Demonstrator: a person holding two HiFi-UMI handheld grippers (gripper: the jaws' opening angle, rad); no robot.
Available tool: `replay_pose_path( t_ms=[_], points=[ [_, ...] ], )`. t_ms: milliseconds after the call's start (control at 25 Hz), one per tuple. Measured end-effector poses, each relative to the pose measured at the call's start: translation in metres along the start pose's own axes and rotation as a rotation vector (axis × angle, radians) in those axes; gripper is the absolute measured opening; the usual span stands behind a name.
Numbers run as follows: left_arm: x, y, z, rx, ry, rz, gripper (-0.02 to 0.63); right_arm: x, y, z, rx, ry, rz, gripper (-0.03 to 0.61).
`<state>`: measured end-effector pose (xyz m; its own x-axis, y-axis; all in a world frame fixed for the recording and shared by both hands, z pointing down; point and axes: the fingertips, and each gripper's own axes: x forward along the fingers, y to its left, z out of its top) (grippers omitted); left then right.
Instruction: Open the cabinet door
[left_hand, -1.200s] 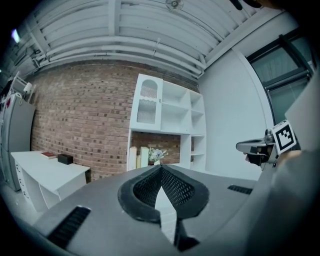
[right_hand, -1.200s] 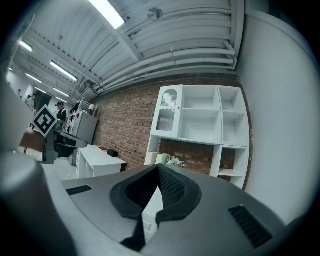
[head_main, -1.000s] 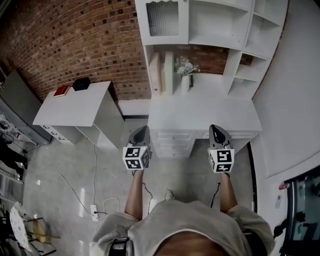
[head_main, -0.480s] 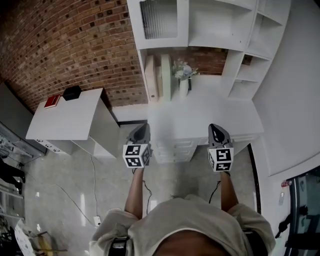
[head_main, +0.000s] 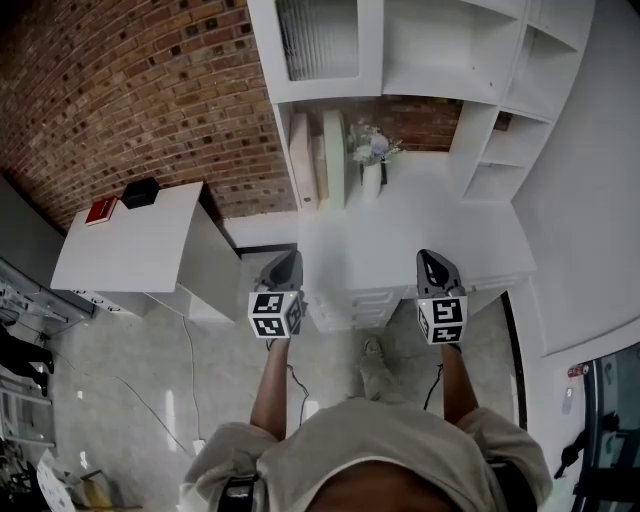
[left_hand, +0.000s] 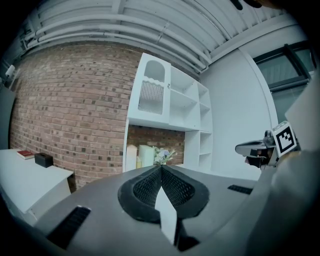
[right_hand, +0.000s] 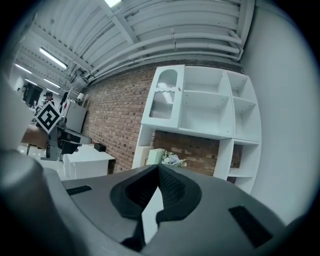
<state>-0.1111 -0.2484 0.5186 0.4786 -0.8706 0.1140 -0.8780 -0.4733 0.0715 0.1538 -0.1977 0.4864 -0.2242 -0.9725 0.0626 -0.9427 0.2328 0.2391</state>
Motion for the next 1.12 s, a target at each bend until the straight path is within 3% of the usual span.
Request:
replay_pose_path(
  t_ms=[1120],
  points=[
    [0.22, 0.069, 0.058, 0.0, -0.011, 0.14, 0.026, 0.251, -0.118, 0.008, 0.027, -0.047, 0.117, 0.012]
  ],
)
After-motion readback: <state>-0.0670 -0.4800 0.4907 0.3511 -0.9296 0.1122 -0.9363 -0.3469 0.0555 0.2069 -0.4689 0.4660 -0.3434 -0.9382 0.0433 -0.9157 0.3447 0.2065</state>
